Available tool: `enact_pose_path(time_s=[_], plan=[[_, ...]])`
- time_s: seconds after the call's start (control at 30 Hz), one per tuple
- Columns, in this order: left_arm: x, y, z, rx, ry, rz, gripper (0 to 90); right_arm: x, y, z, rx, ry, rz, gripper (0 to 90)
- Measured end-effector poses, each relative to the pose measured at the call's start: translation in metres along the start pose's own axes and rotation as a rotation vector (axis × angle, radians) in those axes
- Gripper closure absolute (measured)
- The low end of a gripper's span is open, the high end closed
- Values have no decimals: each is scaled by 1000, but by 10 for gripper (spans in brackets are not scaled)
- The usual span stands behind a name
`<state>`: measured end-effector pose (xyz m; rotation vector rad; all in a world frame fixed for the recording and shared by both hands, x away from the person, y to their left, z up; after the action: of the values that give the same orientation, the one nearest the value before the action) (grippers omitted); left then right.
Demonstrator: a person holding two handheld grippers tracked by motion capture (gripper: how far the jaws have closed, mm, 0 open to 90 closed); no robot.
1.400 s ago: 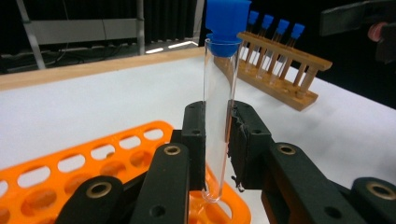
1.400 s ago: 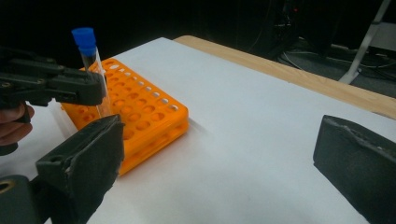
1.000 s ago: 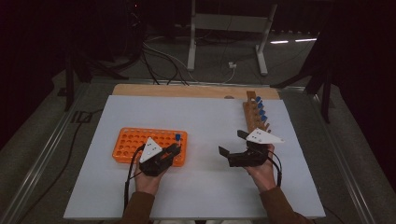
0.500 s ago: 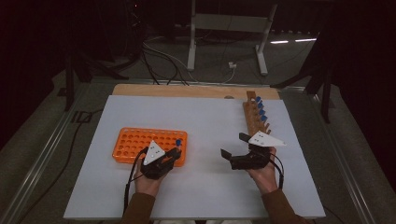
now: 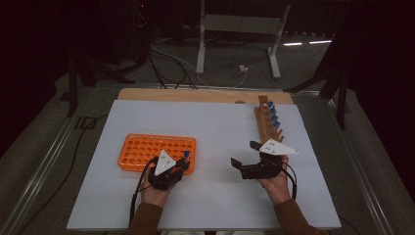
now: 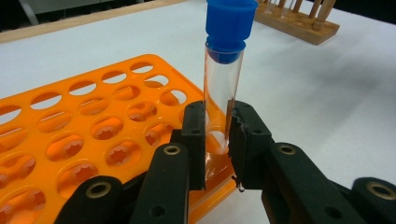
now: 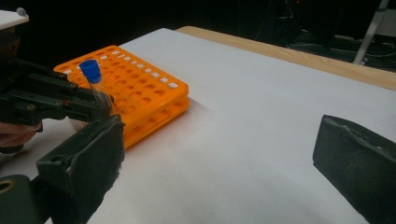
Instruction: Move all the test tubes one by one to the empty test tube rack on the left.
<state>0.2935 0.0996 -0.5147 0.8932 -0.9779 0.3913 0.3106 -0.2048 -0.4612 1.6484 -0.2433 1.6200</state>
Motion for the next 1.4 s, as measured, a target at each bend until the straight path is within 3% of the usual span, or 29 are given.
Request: enact_pose_path(time_s=[0.13,0.3,0.4,0.7,0.87,0.93,1.03,1.13,1.2,1.37,1.4], plan=[[0,-1,2,0,-5,-4,776,0,0,0,-1,2,-1,19],[2,2,-3,-50,61,4,668,0,1,1,-7,1,-2,18],[6,8,-6,-74,90,17,597,0,2,3,-10,-1,-4,18],[18,40,-17,-67,97,69,421,2,6,10,-29,1,-9,18],[20,61,-28,-16,106,114,305,8,11,19,-52,6,-9,18],[20,67,-33,17,120,127,170,12,15,26,-70,2,-6,19],[20,74,-40,38,144,145,153,15,18,31,-85,0,-8,19],[21,77,-46,52,175,149,56,17,22,40,-116,-2,-18,19],[21,78,-48,69,175,154,12,17,24,47,-137,-12,-19,18],[21,84,-52,104,171,172,7,16,31,66,-199,-32,-38,62],[21,84,-53,106,176,173,7,16,35,74,-239,-32,-44,100]])
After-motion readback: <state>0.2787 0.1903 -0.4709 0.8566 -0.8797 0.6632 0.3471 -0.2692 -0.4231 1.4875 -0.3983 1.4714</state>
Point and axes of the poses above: each handheld gripper's, and its own axes: y roughly backward along the jaws, x roughly out of its top, z roughly to its right, the point moved 2 cm from there along -y, roughly forward along the jaws, and after that the axes turned 15 degrees about y, right-handed, at the moved point
